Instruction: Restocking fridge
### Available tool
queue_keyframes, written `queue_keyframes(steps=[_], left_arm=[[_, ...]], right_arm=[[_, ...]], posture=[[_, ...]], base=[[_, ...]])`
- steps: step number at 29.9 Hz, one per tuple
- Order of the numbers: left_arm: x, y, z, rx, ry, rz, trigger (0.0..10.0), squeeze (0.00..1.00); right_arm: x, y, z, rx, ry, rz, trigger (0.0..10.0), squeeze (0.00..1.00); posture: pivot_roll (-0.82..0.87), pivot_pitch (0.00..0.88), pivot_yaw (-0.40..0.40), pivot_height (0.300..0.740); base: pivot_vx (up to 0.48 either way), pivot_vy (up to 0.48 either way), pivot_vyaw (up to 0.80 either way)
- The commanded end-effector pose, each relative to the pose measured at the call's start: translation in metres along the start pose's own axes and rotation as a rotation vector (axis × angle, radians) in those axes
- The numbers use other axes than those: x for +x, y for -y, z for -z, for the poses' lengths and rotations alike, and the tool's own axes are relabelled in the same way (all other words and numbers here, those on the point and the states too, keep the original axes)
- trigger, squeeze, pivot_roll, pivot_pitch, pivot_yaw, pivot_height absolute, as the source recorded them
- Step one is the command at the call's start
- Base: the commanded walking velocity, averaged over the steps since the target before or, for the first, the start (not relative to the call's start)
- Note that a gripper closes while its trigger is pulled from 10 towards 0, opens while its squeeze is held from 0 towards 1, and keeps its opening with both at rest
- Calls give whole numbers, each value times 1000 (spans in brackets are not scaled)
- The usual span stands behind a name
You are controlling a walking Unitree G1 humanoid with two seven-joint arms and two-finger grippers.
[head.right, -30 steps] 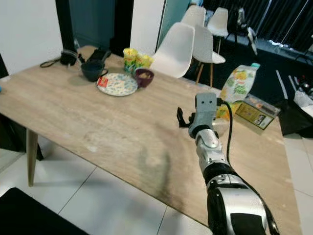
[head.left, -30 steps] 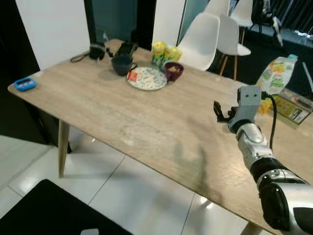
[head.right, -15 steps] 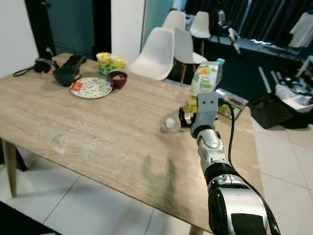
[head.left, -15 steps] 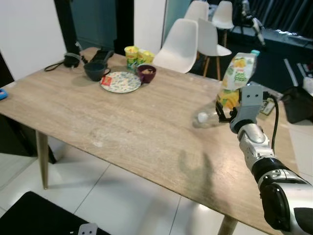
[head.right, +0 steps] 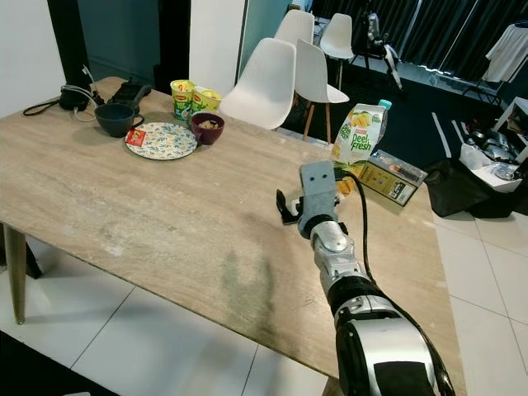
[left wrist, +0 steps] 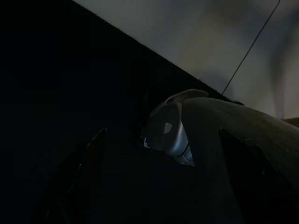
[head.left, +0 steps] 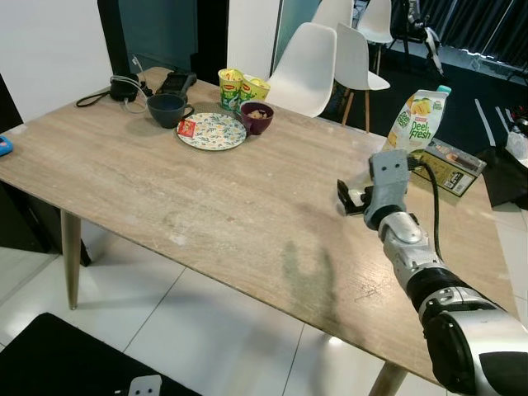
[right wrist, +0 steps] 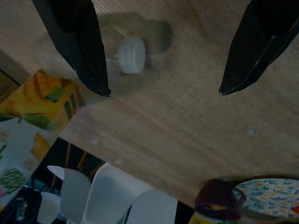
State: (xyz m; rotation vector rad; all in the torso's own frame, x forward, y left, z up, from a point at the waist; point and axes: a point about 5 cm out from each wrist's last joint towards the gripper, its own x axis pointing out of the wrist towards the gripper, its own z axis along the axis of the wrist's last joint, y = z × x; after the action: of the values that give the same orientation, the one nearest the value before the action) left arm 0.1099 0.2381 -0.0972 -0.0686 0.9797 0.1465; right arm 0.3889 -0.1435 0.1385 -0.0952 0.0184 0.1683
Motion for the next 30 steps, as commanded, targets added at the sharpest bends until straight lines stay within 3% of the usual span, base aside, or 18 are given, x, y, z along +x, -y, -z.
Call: queue_keyframes(steps=[1, 6, 11, 22, 30], left_arm=[[-1, 9, 10, -24, -22, 18, 10000, 0], [-3, 15, 16, -46, -11, 32, 10000, 0], [-7, 26, 23, -29, 23, 74, 10000, 0], [-7, 23, 11, -9, 119, 86, 10000, 0], [-12, 31, 21, -6, 128, 98, 10000, 0]], right_arm=[[-1, 0, 5, -12, -38, -2, 10000, 0], [-3, -11, 19, -71, -123, -40, 10000, 0], [0, -13, 15, -134, -154, -61, 10000, 0], [14, -20, -15, -192, -96, -98, 10000, 0], [18, -49, -24, -353, -60, -196, 10000, 0]], posture=[[278, 0, -201, 740], [268, 0, -212, 740], [265, 0, -229, 740], [284, 52, -273, 740], [275, 110, -316, 740]], base=[[0, 0, 0], [0, 0, 0], [0, 0, 0], [0, 0, 0], [0, 0, 0]])
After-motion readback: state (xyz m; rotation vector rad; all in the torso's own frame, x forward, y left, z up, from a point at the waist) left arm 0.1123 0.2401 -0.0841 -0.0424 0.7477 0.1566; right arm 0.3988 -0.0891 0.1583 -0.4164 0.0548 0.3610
